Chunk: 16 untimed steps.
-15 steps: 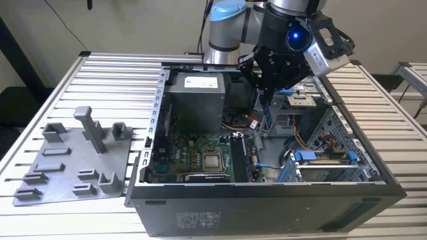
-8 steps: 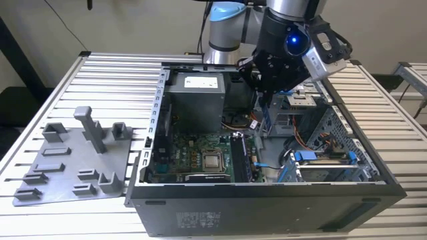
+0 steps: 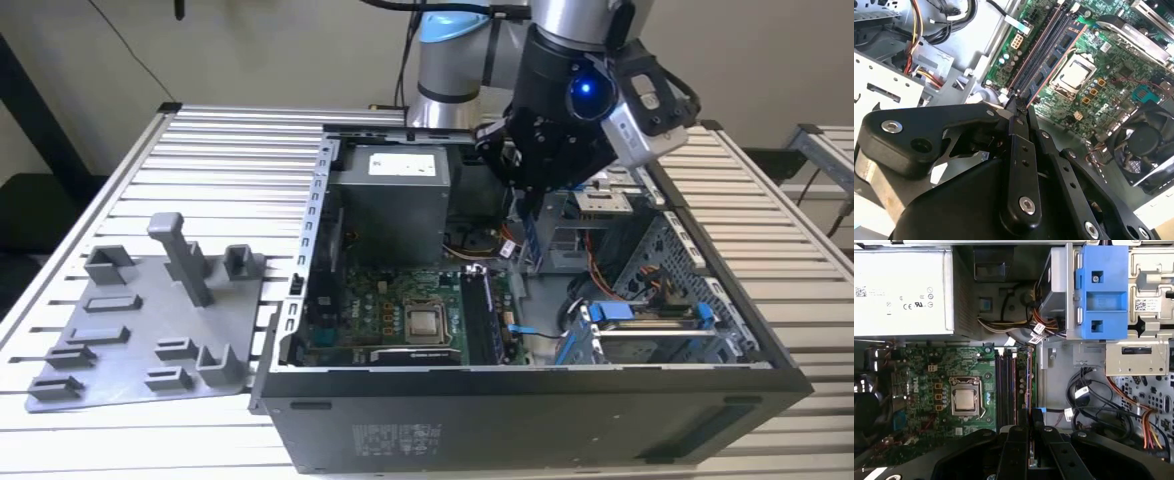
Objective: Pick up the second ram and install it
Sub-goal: 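Insert the second ram into the second slot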
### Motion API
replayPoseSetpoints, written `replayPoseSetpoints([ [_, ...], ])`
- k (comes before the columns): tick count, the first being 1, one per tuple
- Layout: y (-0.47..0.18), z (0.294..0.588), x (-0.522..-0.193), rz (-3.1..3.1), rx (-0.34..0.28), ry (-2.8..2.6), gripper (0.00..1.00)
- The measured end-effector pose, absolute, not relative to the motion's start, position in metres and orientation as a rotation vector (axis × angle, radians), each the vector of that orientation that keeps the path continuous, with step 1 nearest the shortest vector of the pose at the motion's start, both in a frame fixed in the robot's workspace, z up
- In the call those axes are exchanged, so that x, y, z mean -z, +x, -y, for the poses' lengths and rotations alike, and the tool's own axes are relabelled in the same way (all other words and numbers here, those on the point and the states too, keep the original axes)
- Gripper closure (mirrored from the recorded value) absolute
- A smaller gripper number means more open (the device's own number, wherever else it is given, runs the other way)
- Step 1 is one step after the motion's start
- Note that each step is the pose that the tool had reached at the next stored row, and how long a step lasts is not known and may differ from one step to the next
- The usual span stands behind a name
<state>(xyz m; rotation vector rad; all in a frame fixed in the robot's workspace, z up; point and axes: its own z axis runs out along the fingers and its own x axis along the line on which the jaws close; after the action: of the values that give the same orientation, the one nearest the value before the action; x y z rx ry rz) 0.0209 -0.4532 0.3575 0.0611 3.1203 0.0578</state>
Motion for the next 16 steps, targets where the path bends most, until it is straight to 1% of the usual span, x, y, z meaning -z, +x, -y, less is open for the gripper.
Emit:
replayPoseSetpoints([
  [16,0.021,0.453,-0.343,-3.12,-0.058,0.06,0.86],
])
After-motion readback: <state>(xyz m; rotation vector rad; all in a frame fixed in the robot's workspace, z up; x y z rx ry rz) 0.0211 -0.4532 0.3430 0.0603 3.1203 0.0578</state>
